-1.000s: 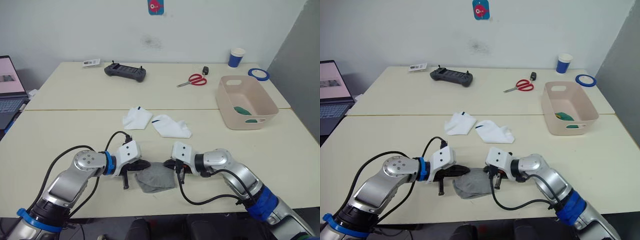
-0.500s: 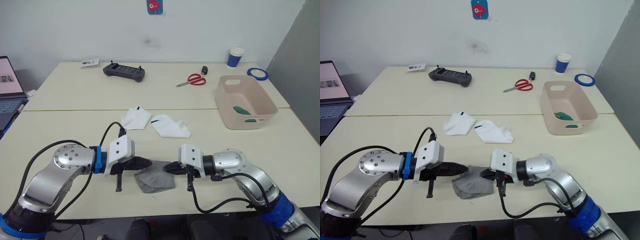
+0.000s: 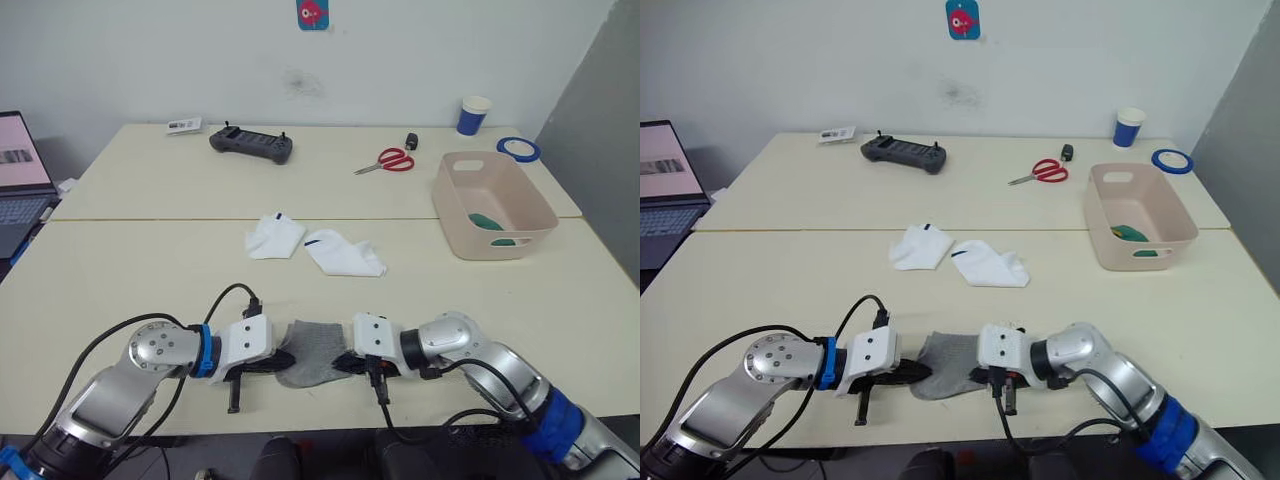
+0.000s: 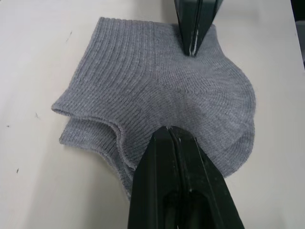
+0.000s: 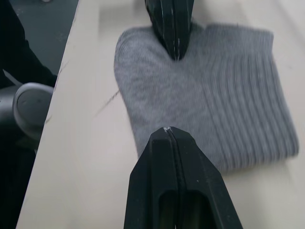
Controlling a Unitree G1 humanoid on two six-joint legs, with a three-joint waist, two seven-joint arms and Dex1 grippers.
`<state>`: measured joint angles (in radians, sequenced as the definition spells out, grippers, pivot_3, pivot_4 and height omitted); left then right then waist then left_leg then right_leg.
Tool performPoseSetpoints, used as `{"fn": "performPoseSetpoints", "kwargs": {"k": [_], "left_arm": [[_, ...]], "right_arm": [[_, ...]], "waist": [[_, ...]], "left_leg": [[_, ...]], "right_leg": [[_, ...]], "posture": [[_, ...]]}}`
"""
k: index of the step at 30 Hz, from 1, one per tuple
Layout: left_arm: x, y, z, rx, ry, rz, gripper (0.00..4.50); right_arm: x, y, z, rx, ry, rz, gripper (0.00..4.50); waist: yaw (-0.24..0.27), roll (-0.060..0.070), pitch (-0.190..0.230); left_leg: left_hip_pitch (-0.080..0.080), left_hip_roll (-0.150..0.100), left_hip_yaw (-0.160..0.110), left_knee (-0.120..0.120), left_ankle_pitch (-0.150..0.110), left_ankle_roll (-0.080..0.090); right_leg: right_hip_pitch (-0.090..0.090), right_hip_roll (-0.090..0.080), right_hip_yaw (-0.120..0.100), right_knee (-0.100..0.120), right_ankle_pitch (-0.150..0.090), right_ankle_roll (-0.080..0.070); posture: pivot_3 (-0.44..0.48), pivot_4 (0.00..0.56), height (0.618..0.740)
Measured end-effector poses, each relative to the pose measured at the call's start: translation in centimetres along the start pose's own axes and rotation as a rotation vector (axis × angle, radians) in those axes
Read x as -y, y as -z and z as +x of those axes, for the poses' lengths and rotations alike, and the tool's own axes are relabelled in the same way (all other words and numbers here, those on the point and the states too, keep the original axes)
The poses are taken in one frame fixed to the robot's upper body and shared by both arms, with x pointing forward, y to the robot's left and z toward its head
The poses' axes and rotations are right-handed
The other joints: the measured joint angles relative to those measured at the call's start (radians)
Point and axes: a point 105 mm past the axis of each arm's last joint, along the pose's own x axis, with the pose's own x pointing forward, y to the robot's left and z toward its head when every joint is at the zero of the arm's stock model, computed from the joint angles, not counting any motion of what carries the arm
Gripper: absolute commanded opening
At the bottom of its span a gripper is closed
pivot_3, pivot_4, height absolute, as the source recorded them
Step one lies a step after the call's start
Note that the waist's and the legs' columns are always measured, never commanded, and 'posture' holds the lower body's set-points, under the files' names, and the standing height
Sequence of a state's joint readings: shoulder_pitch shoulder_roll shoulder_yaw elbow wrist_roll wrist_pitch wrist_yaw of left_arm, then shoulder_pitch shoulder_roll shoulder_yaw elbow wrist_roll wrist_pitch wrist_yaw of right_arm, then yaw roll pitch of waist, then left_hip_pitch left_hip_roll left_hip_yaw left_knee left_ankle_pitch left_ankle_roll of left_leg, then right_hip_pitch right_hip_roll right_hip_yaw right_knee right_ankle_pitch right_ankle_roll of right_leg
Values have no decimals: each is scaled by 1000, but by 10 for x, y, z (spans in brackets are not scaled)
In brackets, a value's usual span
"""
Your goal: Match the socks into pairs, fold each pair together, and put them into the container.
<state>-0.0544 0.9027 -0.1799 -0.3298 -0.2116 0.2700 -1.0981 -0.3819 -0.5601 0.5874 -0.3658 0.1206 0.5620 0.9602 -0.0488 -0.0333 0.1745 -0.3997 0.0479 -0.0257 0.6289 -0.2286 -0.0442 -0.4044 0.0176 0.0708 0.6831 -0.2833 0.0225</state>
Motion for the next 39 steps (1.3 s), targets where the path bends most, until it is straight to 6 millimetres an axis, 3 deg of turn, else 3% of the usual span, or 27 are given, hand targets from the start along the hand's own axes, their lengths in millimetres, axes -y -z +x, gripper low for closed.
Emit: {"fn": "performPoseSetpoints", "kwargs": {"k": [3, 9, 13, 17, 27, 39], "left_arm": [[-2, -4, -4, 38, -13, -45, 0], [-11, -37, -16, 130, -33, -59, 0], [-6, -22, -7, 71, -17, -78, 0], [-3, -1, -1, 13, -11, -81, 0], [3, 8, -1, 19, -26, -72, 0], [8, 12, -3, 16, -57, -85, 0]], "right_arm": [[-1, -2, -9, 17, 24, 28, 14], [1, -19, -27, 117, 103, 106, 14], [6, -12, -33, 114, 198, 224, 14], [3, -1, -35, 74, 186, 386, 906], [2, 5, -24, 56, 147, 669, 4431], [13, -19, 14, 85, 84, 811, 4481]], "waist": [[-1, 0, 0], [1, 0, 0], [-1, 0, 0], [-1, 0, 0], [-5, 0, 0], [-25, 3, -8]], "left_leg": [[-1, 0, 0, 0, 0, 0], [-1, 0, 0, 0, 0, 0], [-1, 0, 0, 0, 0, 0], [-1, 0, -1, 0, 0, 0], [0, 0, 0, 0, 0, 0], [2, 1, 0, -1, 0, 0]], "right_leg": [[0, 0, 0, 0, 0, 0], [0, 0, 0, 0, 0, 0], [0, 0, 0, 0, 0, 0], [0, 0, 0, 0, 0, 0], [0, 0, 0, 0, 0, 0], [1, 1, 1, 1, 0, -1]], "posture": [[0, 150, 740], [0, 150, 740], [0, 150, 740], [0, 150, 740], [0, 150, 740], [0, 150, 740]]}}
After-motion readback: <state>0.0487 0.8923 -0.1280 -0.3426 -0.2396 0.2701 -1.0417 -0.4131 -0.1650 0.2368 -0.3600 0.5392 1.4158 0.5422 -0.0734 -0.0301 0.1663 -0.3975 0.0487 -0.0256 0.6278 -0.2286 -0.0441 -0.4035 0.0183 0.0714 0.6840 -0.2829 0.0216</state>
